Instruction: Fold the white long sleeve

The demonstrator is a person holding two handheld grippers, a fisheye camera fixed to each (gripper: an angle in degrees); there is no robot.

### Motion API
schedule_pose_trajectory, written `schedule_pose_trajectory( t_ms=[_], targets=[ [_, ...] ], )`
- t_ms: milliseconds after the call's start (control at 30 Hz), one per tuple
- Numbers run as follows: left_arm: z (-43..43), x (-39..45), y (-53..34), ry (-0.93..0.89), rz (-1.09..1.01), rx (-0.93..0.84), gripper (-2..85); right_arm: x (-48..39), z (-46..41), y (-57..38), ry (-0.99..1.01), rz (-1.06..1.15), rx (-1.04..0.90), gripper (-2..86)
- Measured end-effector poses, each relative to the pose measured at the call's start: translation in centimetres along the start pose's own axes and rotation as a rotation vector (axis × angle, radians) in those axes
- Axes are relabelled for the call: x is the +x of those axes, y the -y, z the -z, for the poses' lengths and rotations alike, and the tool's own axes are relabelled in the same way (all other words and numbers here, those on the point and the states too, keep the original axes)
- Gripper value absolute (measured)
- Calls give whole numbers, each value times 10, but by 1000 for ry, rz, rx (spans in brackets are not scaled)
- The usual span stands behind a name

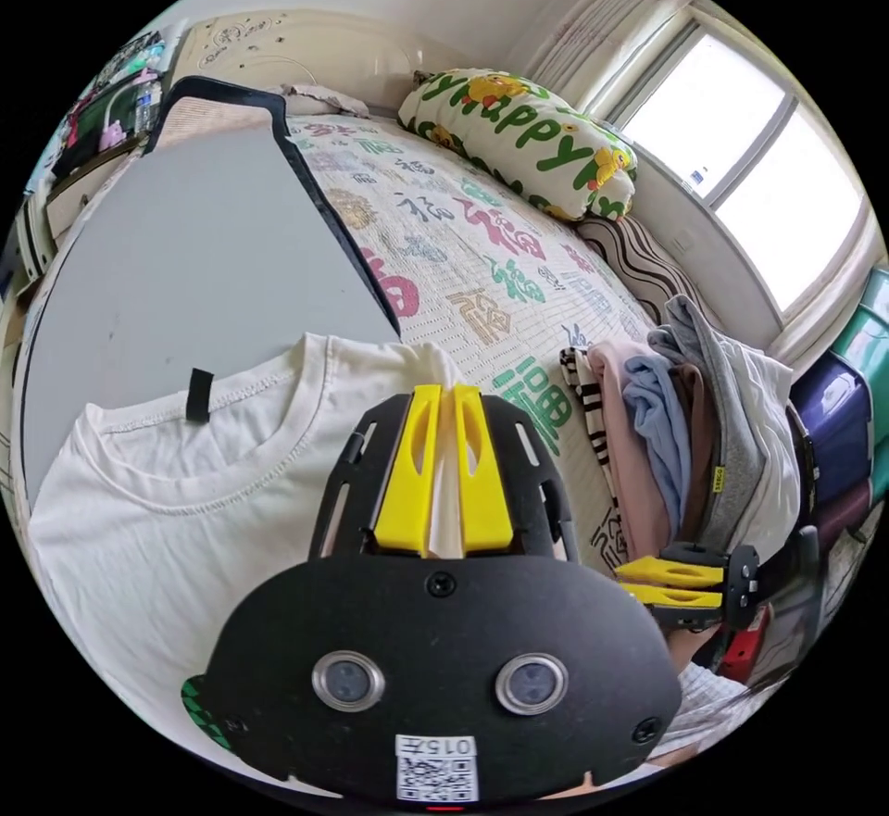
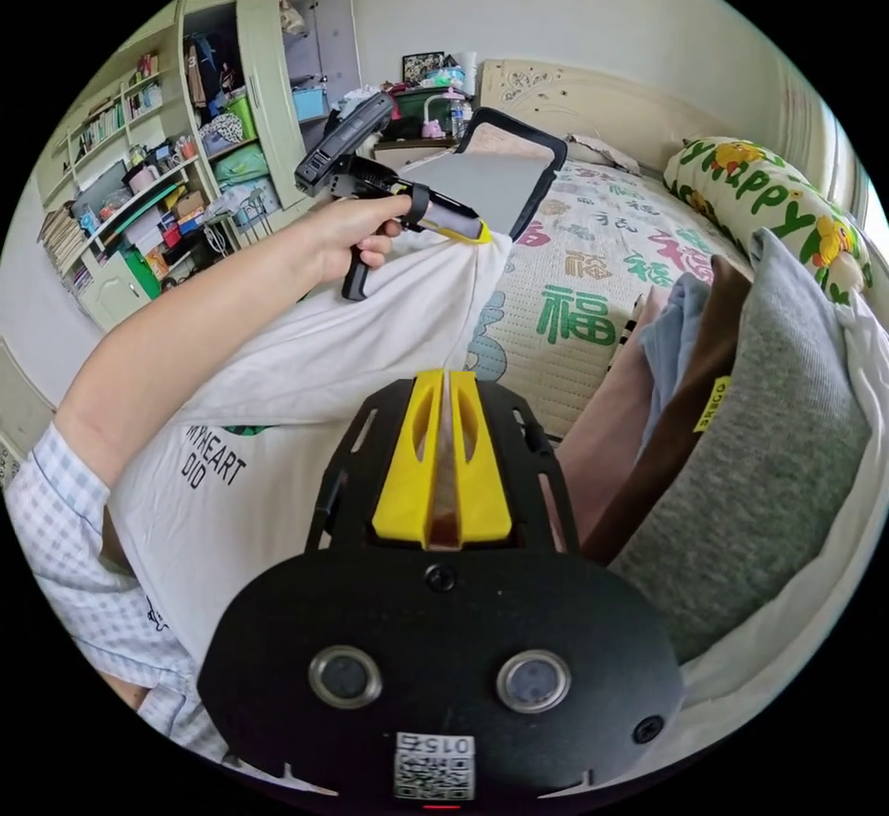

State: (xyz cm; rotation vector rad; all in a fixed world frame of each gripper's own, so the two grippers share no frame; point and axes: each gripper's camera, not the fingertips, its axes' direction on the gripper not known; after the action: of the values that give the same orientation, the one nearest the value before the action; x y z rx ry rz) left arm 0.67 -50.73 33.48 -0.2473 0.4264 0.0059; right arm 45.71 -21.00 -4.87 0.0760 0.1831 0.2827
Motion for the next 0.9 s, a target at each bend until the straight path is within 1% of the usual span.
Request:
schedule_pose_trajectory(
  t_ms=[33, 100, 200, 233, 300, 400, 467, 533, 633, 700, 767, 900],
  targets=[
    [1, 2, -1, 25, -17, -3, 30, 4, -2, 1, 35, -5, -15, 107],
    [0, 5, -3, 65, -44, -13, 44, 8, -8, 3, 77, -1, -50, 108],
    [1, 5, -3, 33, -34, -27, 54, 7, -19, 7, 88, 27, -117, 67],
    [2, 8, -1, 37, -33, -26, 39, 5, -19, 7, 70, 35, -120, 49],
    [3, 16, 1, 73, -46, -22, 24, 4, -15, 6, 45, 40, -107, 30],
    [11, 34, 6, 159, -71, 43, 13, 3, -8, 6, -19, 37, -114, 14],
    [11, 42, 12, 171, -70, 58, 11, 1, -7, 6, -69, 38, -126, 10],
    [0, 49, 21, 158, -82, 21, 13, -1, -9, 7, -116, 35, -148, 9],
    [-18, 48, 28, 185, -74, -60, 26, -3, -17, 8, -139, 37, -196, 12],
    [-20, 47, 33, 177, -66, -79, 42, -4, -19, 7, -142, 38, -210, 17],
    [-15, 45, 37, 170, -74, -89, 61, -3, -17, 6, -136, 32, -200, 27],
    [18, 37, 42, 268, -155, -128, 91, 0, -1, 2, -101, 7, -125, 54]
  ],
)
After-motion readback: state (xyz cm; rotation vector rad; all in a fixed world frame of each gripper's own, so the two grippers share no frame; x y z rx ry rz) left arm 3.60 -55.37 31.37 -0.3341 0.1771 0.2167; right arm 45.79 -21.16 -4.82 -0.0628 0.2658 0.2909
